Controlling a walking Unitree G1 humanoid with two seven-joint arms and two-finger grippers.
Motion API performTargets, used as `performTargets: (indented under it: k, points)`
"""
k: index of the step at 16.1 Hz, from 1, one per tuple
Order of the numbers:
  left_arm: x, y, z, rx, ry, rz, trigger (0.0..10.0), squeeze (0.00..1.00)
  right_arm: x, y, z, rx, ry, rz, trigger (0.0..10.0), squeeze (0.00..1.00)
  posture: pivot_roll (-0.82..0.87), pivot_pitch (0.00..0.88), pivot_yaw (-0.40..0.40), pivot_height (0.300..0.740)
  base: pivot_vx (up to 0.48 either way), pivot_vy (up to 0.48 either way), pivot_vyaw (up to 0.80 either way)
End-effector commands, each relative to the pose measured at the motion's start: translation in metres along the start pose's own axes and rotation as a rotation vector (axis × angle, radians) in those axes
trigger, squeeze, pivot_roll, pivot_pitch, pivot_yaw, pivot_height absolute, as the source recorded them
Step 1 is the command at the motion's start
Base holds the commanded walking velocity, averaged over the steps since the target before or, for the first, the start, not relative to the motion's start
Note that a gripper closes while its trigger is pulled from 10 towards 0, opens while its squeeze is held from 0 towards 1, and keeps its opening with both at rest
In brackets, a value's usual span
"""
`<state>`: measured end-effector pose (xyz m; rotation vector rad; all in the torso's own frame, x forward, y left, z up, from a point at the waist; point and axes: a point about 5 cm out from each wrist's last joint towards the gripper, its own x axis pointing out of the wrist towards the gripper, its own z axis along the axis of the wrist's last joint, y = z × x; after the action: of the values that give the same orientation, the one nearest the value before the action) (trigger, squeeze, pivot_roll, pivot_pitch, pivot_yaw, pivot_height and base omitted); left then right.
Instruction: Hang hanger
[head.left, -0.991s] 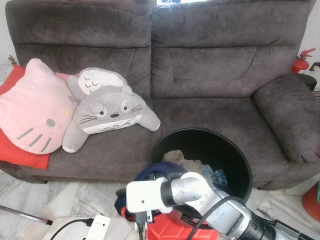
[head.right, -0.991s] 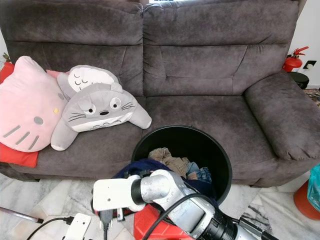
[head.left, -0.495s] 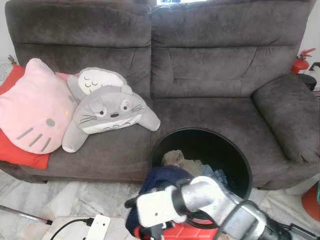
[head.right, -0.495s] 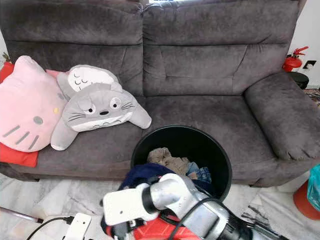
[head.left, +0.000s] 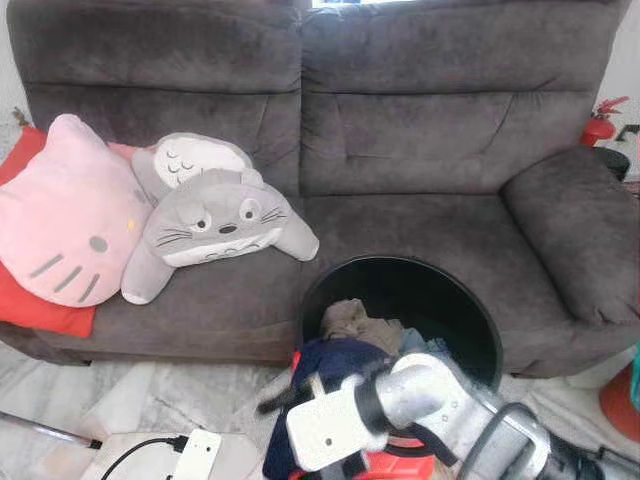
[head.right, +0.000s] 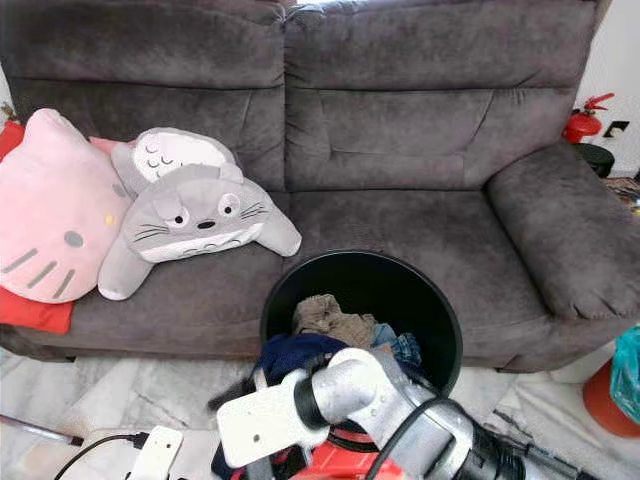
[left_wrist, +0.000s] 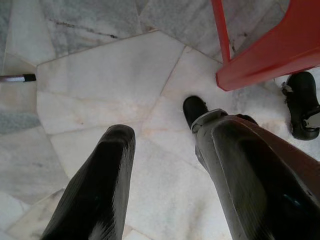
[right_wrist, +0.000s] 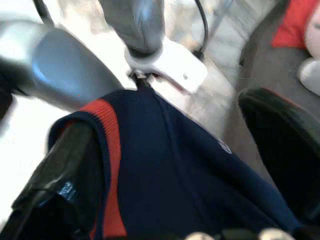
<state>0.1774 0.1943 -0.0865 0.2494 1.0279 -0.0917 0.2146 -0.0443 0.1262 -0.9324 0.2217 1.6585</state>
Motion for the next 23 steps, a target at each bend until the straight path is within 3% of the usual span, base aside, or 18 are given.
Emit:
performTargets:
  k: [1,2,3,4,9,11,13,15,17,18,20,21,23]
  points:
    - [0.000,0.001,-0.003,0.003,0.018,0.004,10.0,0.00,0.000,-0.005,-0.007,-0.046,0.080,-0.035,10.0,1.00,-0.16,0.051,0.008,0.740,0.000,0.000,0.00]
    - [0.000,0.001,-0.003,0.004,0.018,0.003,10.0,0.00,0.000,-0.010,-0.011,-0.063,0.115,-0.069,10.0,1.00,-0.16,0.050,0.009,0.740,0.000,0.000,0.00]
    - [0.000,0.001,-0.003,0.005,0.018,0.002,10.0,0.00,0.000,-0.018,-0.011,-0.066,0.125,-0.136,10.0,0.91,-0.16,0.050,0.009,0.740,0.000,0.000,0.00]
    - [0.000,0.001,-0.003,0.005,0.018,0.001,10.0,0.00,0.001,-0.024,-0.012,-0.069,0.142,-0.186,10.0,0.04,-0.16,0.050,0.009,0.740,0.000,0.000,0.00]
    - [0.000,0.000,-0.004,0.004,0.020,0.003,10.0,0.00,-0.002,-0.024,-0.009,-0.077,0.125,-0.205,10.0,0.00,-0.16,0.049,0.008,0.740,0.000,0.000,0.00]
    - [0.000,0.000,-0.004,0.002,0.019,0.006,10.0,0.00,-0.021,-0.034,-0.019,-0.032,0.142,-0.373,10.0,0.00,-0.16,0.048,0.007,0.740,0.000,0.000,0.00]
    - [0.000,0.000,-0.004,0.004,0.019,0.005,10.0,0.00,-0.049,-0.042,-0.036,0.067,0.169,-0.618,10.0,0.00,-0.17,0.047,0.010,0.740,0.000,0.000,0.00]
    - [0.000,0.000,-0.003,0.007,0.019,0.003,10.0,0.00,-0.064,-0.038,-0.045,0.154,0.141,-0.729,10.0,0.00,-0.18,0.047,0.012,0.740,0.000,0.000,0.00]
    - [0.000,0.001,-0.003,0.011,0.018,0.001,10.0,0.00,-0.067,-0.018,-0.043,0.260,0.027,-0.687,10.0,0.00,-0.19,0.047,0.017,0.740,0.000,0.000,0.00]
    - [0.000,0.001,-0.002,0.014,0.017,-0.001,10.0,0.00,-0.067,-0.016,-0.043,0.274,0.025,-0.696,10.0,0.00,-0.19,0.047,0.019,0.740,0.000,0.000,0.00]
    - [0.000,0.001,-0.002,0.016,0.016,-0.001,10.0,0.00,-0.060,-0.013,-0.031,0.223,-0.025,-0.629,10.0,0.00,-0.18,0.046,0.019,0.740,0.000,0.000,0.00]
    - [0.000,0.001,-0.001,0.014,0.014,0.000,10.0,0.00,-0.049,-0.006,-0.021,0.155,-0.042,-0.484,10.0,0.00,-0.18,0.046,0.019,0.740,0.000,0.000,0.00]
    - [0.000,0.001,-0.001,0.012,0.013,0.002,10.0,0.00,-0.041,0.005,-0.019,0.067,-0.008,-0.347,10.0,0.00,-0.18,0.043,0.015,0.740,0.000,0.000,0.00]
